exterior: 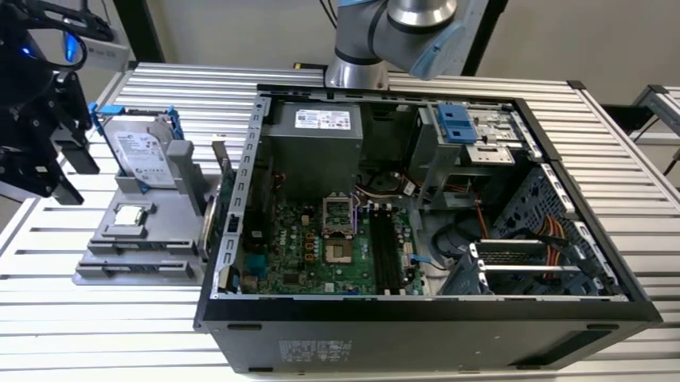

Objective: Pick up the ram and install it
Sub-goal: 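Pick up the ram and move it above insertion slot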

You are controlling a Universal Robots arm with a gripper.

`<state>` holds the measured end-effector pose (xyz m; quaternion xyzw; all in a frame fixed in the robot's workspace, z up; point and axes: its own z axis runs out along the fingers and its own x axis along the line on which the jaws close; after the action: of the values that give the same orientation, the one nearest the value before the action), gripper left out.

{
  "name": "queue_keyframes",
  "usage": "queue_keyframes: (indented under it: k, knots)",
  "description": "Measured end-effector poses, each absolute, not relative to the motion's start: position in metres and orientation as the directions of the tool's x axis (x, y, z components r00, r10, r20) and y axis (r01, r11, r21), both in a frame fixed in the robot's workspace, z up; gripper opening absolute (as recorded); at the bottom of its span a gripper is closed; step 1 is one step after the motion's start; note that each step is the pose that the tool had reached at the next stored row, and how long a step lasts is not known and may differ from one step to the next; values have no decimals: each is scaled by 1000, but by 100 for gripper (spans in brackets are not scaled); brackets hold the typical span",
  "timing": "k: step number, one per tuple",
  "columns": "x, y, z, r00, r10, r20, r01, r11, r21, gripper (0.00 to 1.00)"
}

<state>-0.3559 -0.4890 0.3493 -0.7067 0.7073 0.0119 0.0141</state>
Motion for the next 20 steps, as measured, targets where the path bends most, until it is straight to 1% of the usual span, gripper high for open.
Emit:
queue_keyframes:
  k: [20]
  knots:
    - [-356, -489, 342, -1, -999, -36, -1000, 1, -3, 100]
